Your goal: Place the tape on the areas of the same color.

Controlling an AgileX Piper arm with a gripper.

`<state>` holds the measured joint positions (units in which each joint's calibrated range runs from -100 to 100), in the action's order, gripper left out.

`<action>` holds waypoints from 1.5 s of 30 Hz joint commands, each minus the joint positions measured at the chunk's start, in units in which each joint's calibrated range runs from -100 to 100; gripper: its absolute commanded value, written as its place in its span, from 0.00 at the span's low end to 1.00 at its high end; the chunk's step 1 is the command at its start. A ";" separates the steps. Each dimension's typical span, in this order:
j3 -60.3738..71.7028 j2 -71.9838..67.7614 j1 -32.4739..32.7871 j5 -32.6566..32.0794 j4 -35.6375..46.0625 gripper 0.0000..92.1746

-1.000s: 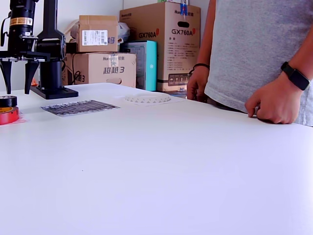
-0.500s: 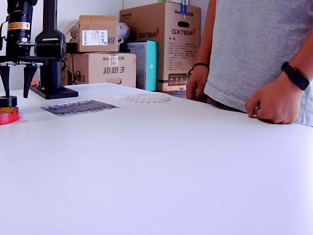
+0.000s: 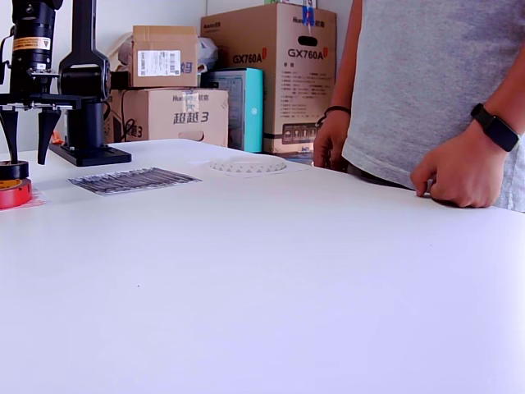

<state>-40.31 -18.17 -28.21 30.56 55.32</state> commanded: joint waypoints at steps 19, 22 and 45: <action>0.73 -1.48 -0.03 0.46 0.31 0.13; 0.82 -1.29 -0.03 0.46 0.31 0.00; 1.19 8.63 0.60 0.46 1.15 0.27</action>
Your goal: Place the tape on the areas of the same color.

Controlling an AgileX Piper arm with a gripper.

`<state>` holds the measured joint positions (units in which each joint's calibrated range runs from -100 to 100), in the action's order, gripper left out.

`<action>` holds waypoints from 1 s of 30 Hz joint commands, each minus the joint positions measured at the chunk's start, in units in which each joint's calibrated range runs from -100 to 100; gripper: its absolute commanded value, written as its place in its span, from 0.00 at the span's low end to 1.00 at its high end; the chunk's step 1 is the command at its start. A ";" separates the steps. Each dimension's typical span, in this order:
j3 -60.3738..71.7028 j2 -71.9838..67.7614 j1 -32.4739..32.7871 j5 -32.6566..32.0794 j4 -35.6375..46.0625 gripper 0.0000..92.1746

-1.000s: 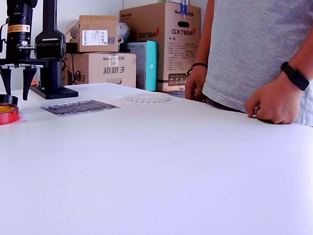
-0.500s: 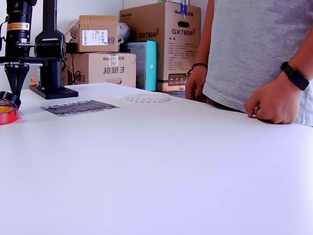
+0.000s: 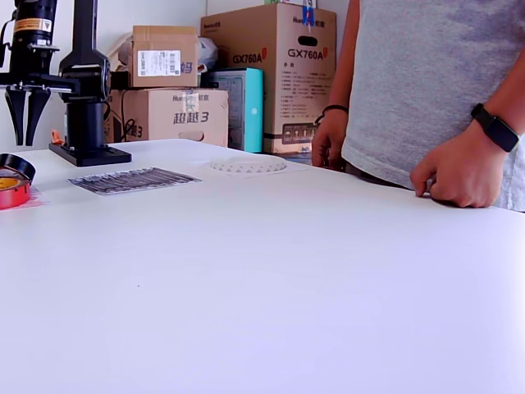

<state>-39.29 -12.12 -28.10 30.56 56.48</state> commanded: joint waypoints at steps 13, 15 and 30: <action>0.45 5.66 -4.32 1.12 -0.01 0.32; 0.45 5.47 -4.79 1.20 -0.01 0.34; 0.54 0.70 -4.16 3.41 -0.35 0.56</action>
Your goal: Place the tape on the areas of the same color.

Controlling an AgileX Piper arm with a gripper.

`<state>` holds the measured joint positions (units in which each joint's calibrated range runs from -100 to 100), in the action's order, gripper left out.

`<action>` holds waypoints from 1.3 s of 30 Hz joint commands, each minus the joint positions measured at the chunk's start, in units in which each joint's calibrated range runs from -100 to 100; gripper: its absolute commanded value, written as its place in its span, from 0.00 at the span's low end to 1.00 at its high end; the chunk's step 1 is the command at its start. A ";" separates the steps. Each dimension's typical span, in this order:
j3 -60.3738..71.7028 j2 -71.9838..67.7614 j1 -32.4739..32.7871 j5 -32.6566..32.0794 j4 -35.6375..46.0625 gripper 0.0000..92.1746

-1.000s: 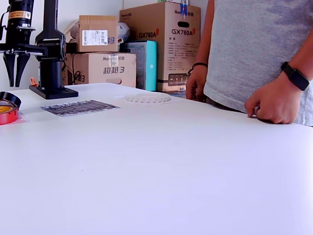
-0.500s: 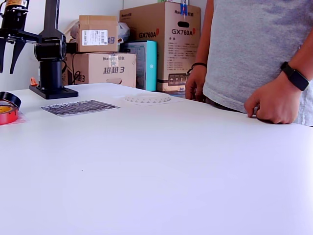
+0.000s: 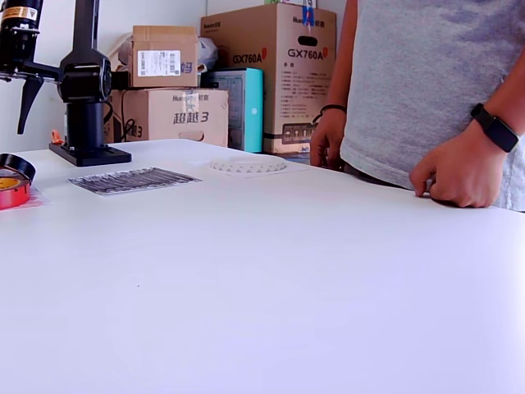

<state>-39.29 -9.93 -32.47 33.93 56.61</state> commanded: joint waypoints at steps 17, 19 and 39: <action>5.81 -8.22 -0.59 0.04 -0.98 0.56; 5.81 -8.59 -0.59 0.12 -0.98 0.56; 3.35 -6.16 0.04 1.10 -0.47 0.56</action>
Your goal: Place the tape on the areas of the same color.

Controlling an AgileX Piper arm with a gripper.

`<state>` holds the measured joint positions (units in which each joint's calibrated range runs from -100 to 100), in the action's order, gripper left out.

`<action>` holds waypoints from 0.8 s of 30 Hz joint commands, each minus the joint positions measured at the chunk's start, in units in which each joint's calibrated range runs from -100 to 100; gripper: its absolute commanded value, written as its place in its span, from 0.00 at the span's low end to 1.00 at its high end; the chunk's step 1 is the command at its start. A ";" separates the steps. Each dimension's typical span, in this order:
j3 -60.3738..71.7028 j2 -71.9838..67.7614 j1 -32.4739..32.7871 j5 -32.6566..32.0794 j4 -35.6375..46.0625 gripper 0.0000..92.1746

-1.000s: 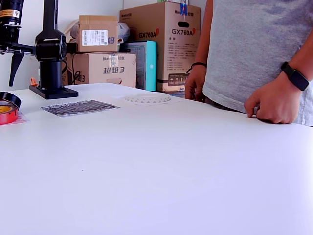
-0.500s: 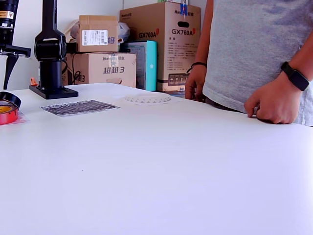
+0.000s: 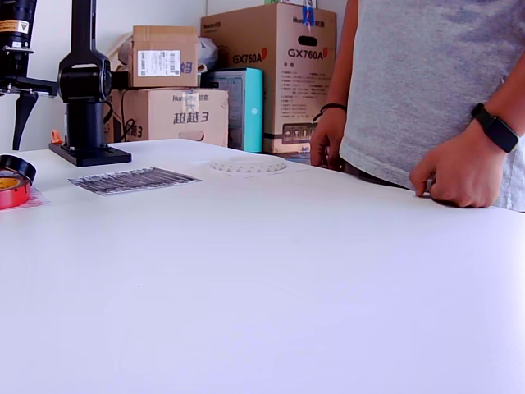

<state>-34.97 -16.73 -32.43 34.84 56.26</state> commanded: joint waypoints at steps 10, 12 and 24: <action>-2.33 0.36 0.08 0.27 -0.56 0.56; -2.33 0.27 0.08 0.27 -0.56 0.56; -2.43 -0.01 0.08 0.27 -0.64 0.56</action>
<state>-36.86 -17.07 -32.43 34.84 55.30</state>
